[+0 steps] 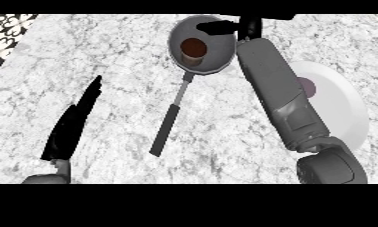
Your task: Pick the cupcake from the plate and place it in the pan
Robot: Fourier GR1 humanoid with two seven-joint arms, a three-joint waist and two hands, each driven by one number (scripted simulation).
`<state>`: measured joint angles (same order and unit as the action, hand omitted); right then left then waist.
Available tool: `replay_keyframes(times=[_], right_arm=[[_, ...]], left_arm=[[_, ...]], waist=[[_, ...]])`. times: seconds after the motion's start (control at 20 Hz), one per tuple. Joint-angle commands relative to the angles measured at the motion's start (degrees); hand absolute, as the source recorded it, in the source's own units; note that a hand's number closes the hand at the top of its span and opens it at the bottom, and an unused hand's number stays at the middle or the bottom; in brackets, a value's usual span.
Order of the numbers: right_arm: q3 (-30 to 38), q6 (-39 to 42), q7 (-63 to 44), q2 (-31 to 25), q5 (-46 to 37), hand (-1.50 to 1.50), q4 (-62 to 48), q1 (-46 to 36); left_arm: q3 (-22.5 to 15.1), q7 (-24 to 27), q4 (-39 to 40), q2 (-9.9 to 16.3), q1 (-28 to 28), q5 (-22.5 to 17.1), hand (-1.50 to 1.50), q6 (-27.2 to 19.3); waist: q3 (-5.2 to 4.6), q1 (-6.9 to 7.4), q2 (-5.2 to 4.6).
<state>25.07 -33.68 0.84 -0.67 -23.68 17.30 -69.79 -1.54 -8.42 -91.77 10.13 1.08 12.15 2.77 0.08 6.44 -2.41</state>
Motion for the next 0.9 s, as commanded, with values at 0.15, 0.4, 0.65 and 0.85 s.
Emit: replay_keyframes(times=[0.15,0.4,0.65,0.85], right_arm=[[5.3,-1.13,7.1,-4.2,4.83,-1.5,0.74,3.4],[6.27,5.59,15.08,-10.42,6.31,-1.5,0.88,8.53],[6.67,9.27,19.37,-14.75,7.51,-1.5,0.84,13.05],[5.93,16.06,19.45,-20.22,8.11,-1.5,1.09,15.24]], left_arm=[[1.51,-1.15,-2.17,0.98,-2.24,0.2,0.0,-0.57],[3.42,3.26,1.53,1.0,-4.55,-1.12,0.0,-0.41],[3.49,1.4,0.6,0.2,-3.8,-0.19,0.0,-1.56],[1.66,0.07,-2.04,-0.52,-5.33,1.19,0.0,-1.49]], waist=[[0.01,-3.1,1.22],[-0.03,-4.21,1.49],[-0.03,-5.18,1.89],[-0.03,-5.4,2.03]])
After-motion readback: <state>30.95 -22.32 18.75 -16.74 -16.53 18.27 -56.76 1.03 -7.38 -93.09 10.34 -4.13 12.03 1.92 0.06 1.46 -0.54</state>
